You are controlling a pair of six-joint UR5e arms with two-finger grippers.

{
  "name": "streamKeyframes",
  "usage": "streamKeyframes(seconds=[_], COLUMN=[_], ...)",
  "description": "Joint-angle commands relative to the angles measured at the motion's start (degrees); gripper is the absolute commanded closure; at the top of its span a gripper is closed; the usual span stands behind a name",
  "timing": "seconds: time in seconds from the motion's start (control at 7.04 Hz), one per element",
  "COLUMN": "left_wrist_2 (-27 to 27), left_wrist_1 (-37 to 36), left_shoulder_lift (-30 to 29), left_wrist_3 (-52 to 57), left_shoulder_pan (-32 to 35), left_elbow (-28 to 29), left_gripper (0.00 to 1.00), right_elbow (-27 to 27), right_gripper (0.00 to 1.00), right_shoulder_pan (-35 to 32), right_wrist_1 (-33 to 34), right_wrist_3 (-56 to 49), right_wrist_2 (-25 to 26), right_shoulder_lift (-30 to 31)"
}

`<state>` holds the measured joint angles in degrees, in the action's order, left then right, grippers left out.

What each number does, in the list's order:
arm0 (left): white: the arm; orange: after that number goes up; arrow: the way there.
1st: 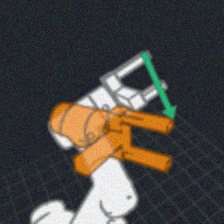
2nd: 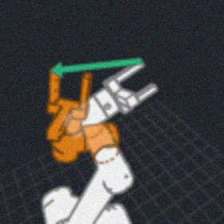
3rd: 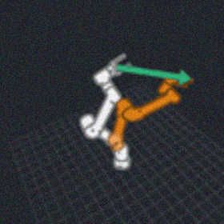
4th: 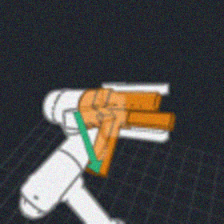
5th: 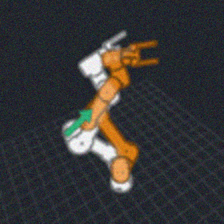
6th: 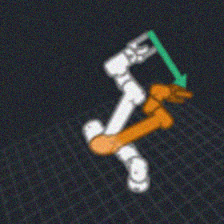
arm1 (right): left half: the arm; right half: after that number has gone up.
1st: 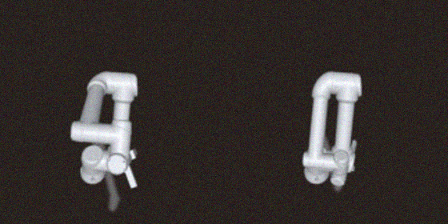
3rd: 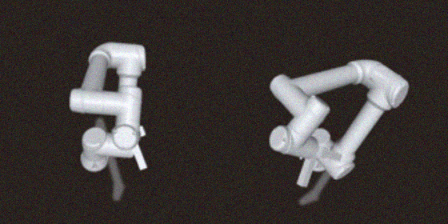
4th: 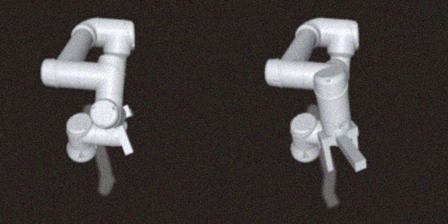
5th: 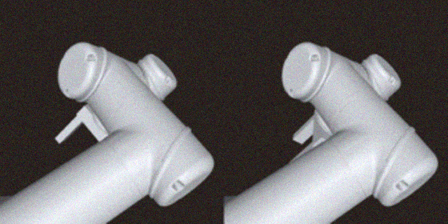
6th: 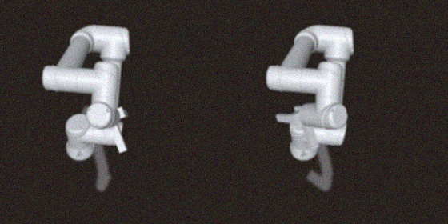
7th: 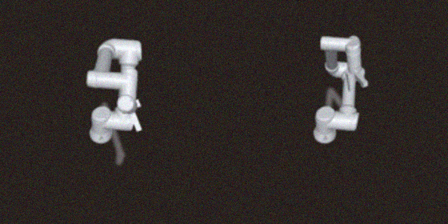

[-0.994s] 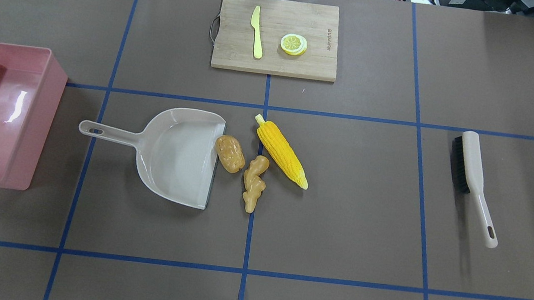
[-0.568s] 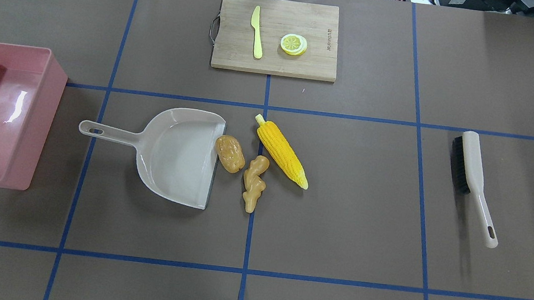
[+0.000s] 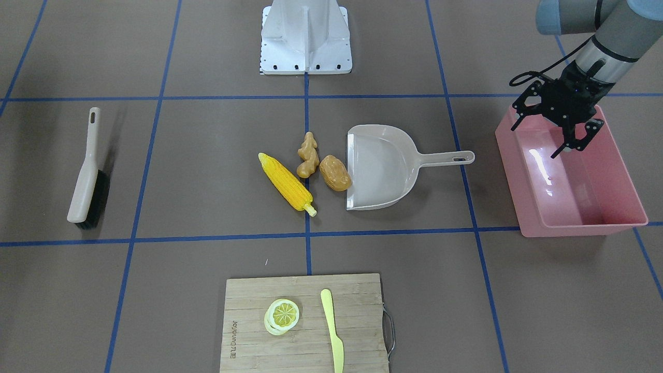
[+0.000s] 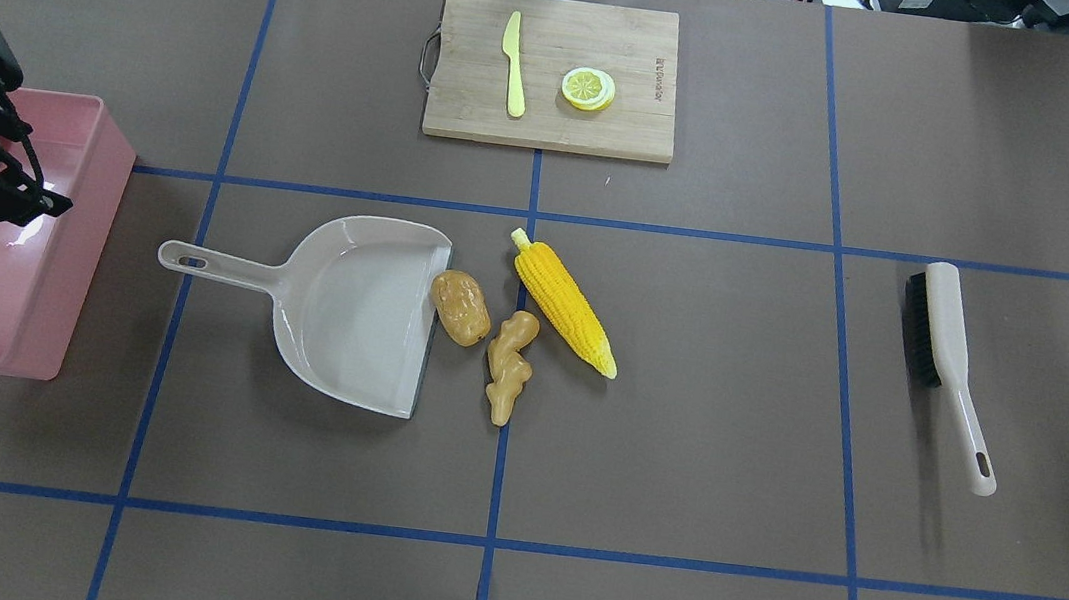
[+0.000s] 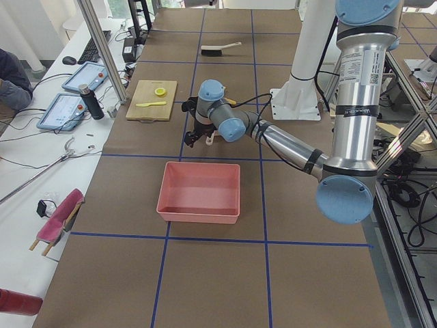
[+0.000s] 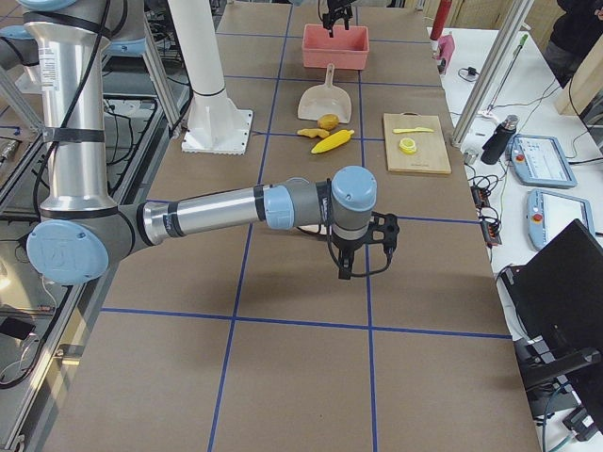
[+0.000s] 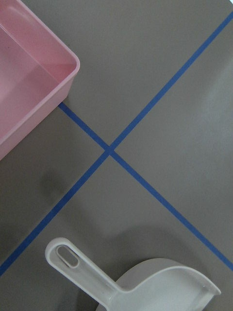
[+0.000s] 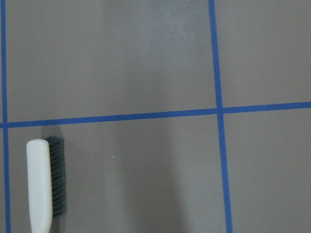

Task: Sweep and dump trash into bin
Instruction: 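Reach the left gripper to the dustpan handle while the right gripper reaches the brush handle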

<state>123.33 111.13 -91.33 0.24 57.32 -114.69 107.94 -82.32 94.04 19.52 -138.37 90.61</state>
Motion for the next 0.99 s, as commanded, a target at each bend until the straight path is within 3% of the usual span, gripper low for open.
streamKeyframes(seconds=[0.0,0.28,0.57,0.85], left_wrist_2=[-0.02,-1.67,-3.62,-4.06], left_wrist_1=[-0.99,-1.27,-0.22,1.64], left_shoulder_lift=[-0.08,-2.7,-9.26,-11.57], left_wrist_3=[15.69,20.84,24.18,31.64], left_shoulder_pan=[-2.29,-9.64,-14.86,-15.05], left_elbow=[-0.01,0.17,4.27,9.73], left_gripper=[0.01,0.01,0.01,0.01], right_elbow=[8.23,7.81,4.22,2.46], right_gripper=[0.0,0.0,0.0,0.0], right_shoulder_pan=[13.88,23.57,25.97,27.12], right_wrist_1=[0.88,0.27,-7.08,-7.46], right_wrist_3=[12.79,11.95,12.56,13.0], right_wrist_2=[3.27,8.28,7.86,5.5], right_shoulder_lift=[-0.08,0.62,1.24,1.24])
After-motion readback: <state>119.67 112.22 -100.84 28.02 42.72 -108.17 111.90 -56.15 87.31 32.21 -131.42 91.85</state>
